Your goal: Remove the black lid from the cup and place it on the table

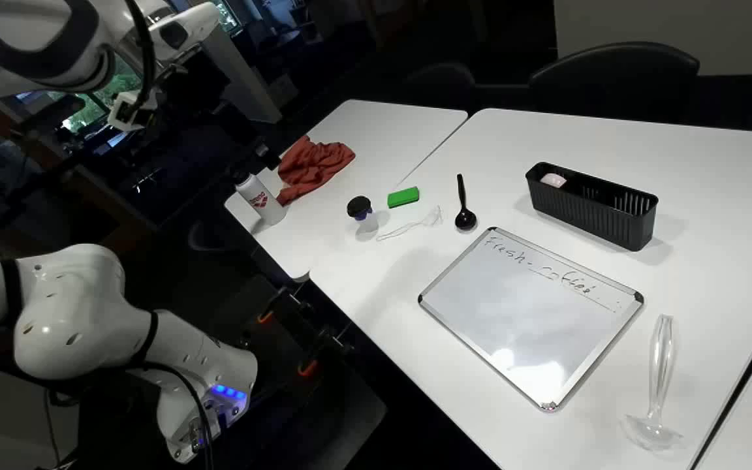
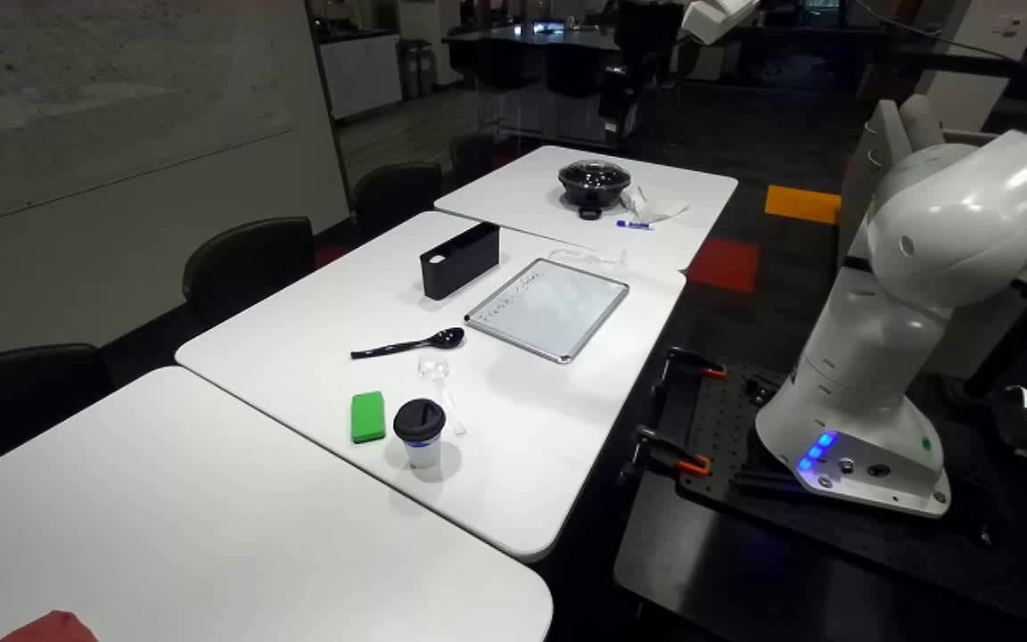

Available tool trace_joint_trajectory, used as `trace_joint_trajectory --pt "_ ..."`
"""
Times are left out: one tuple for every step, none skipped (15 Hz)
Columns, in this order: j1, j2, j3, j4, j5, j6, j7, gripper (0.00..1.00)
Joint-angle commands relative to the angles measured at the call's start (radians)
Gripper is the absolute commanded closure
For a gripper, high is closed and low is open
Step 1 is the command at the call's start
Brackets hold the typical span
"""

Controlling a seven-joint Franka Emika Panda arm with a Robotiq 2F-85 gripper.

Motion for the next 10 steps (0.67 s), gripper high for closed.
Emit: trace_joint_trajectory --pt "0.013 0.0 -0.01 0.003 -0.007 -0.005 0.007 0.0" --pt "0.013 0.0 -0.01 0.003 -0.007 -0.005 0.007 0.0" --pt "0.013 0.0 -0.01 0.003 -0.007 -0.005 0.007 0.0" --pt "0.013 0.0 -0.01 0.003 -0.007 -0.005 0.007 0.0" --pt "0.013 0.0 -0.01 0.003 -0.007 -0.005 0.007 0.0" --pt "0.02 0.029 0.009 0.004 -0.01 0.023 0.026 0.0" --pt "0.034 0.053 0.026 0.003 -0.002 0.05 0.042 0.0" --pt "0.065 0.082 0.043 0.006 0.024 0.061 0.047 0.0" --pt "0.084 0.105 0.069 -0.001 0.028 0.1 0.067 0.0" --pt "0.11 0.131 0.086 -0.005 0.042 0.134 0.079 0.0"
